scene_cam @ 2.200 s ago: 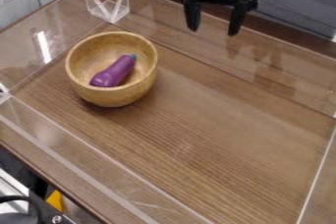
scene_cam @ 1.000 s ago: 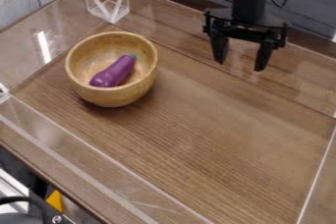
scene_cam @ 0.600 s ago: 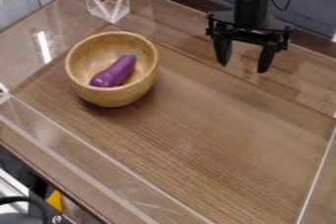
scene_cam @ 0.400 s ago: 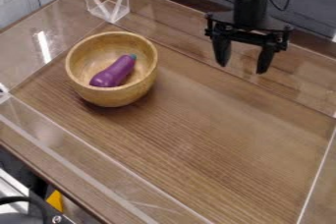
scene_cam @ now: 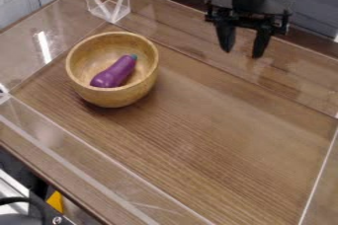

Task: Put the purple eggplant in the brown bowl

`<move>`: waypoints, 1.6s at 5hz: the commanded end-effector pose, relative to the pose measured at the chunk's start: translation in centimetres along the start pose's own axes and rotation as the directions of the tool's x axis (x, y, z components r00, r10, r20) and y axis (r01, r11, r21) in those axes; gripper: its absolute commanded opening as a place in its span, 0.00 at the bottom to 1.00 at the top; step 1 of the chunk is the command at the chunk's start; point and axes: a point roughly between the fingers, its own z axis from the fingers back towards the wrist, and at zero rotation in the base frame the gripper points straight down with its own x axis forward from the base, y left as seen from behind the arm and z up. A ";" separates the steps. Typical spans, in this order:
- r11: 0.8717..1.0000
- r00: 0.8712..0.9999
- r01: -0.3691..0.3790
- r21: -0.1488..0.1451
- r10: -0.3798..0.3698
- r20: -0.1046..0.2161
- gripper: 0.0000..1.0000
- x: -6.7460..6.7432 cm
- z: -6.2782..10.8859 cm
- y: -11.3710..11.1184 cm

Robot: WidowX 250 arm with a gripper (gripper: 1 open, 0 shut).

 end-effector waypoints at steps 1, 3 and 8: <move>0.998 0.996 0.056 -0.014 -0.055 0.073 1.00 1.0 1.8 0.0; 1.000 0.995 -0.003 -0.017 0.005 0.103 1.00 0.1 2.9 -0.1; 0.999 0.989 -0.036 -0.006 0.037 0.145 1.00 -1.3 3.9 -3.3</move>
